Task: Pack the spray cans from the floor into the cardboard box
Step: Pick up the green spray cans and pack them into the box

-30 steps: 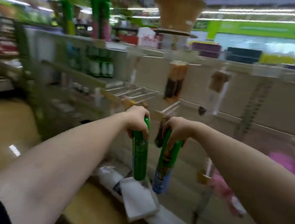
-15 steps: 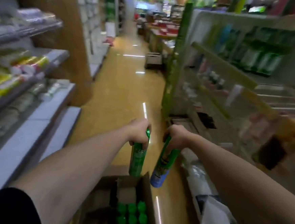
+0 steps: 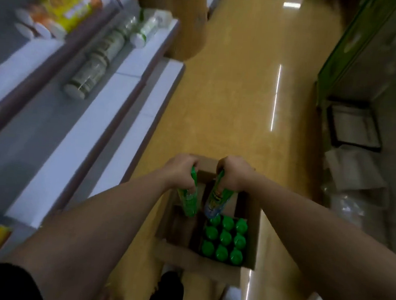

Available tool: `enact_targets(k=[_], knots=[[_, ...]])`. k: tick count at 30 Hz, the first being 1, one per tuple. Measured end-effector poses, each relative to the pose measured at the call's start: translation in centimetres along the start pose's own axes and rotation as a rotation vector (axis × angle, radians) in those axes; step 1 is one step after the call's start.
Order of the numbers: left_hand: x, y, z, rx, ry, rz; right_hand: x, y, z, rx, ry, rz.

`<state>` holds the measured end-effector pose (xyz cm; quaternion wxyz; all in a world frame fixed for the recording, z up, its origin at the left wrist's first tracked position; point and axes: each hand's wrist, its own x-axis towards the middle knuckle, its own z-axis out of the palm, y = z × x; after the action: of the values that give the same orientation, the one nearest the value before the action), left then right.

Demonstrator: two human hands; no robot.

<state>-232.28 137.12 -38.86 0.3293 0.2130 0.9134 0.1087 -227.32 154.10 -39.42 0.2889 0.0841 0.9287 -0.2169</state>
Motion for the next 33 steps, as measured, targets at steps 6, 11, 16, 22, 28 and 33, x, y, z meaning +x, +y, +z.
enact_targets(k=[6, 11, 16, 22, 28, 33], knots=[[6.5, -9.0, 10.5, -0.005, -0.094, 0.012, 7.4, 0.8, 14.1, 0.102, -0.023, 0.071], [10.3, -15.2, 20.0, -0.062, -0.100, -0.032, 11.9, 2.0, 25.2, 0.143, -0.046, 0.140], [13.3, -19.7, 27.5, -0.076, -0.127, -0.004, 15.2, 3.0, 33.9, 0.171, -0.108, 0.181], [15.7, -22.9, 34.1, -0.115, -0.200, 0.003, 17.8, 3.2, 40.9, 0.114, -0.212, 0.171], [16.5, -25.3, 38.8, -0.238, -0.219, -0.009, 19.5, 3.4, 45.9, 0.093, -0.267, 0.207], [16.8, -26.2, 41.4, -0.289, -0.224, -0.013, 20.6, 4.2, 47.8, 0.095, -0.270, 0.251]])
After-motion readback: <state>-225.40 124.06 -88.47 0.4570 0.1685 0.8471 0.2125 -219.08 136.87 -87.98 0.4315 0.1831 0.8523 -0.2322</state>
